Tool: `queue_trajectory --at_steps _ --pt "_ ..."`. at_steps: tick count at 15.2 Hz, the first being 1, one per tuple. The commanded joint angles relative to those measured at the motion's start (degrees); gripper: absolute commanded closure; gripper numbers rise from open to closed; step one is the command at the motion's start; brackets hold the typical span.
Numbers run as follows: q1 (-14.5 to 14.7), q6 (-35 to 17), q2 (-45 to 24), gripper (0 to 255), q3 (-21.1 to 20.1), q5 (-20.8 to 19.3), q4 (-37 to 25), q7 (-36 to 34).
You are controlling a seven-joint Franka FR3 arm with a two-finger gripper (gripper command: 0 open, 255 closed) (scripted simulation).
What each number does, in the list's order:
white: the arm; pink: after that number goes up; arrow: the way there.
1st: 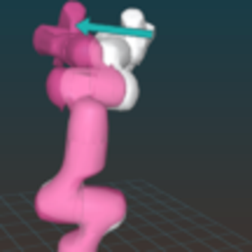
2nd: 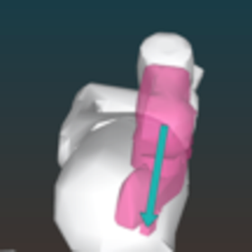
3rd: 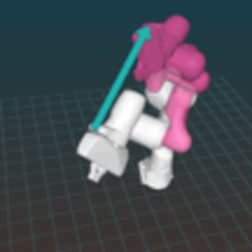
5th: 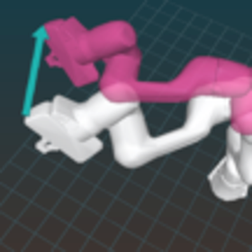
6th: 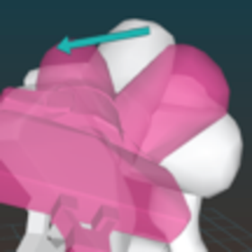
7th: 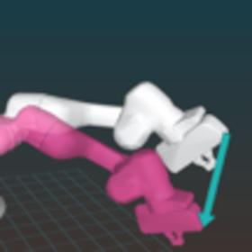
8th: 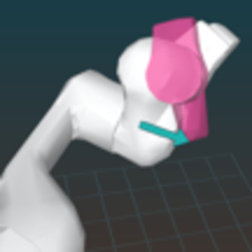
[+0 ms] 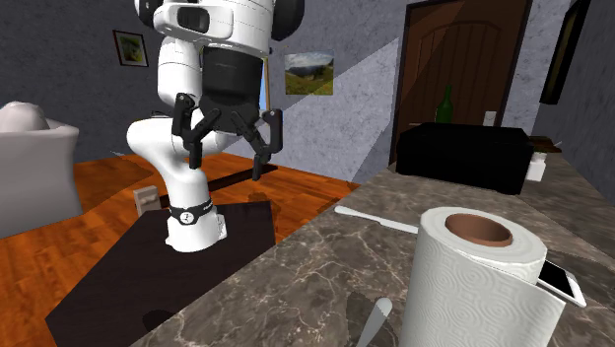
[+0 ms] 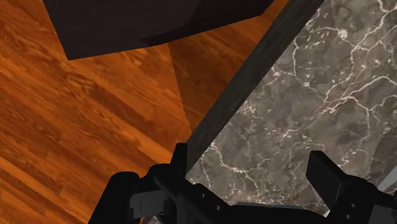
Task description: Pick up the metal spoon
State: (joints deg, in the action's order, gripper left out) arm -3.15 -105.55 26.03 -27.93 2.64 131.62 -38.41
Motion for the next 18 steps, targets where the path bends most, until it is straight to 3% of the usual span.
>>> queue_trajectory --at_steps 1,5,10,13,18 --pt "-1.19 -2.07 -4.76 0 -3.34 -0.96 -2.25 -6.29" --pt "-3.37 -4.39 -14.75 0 -9.07 -5.32 -8.01 -18.68" --pt "-3.35 -4.64 -29.78 0 -13.36 -14.98 -17.63 -35.27" --pt "-0.54 -3.19 -39.04 0 -12.99 -21.09 -24.73 -44.18" --pt "6.51 0.61 -53.05 0 -9.26 -28.35 -38.77 -54.91"
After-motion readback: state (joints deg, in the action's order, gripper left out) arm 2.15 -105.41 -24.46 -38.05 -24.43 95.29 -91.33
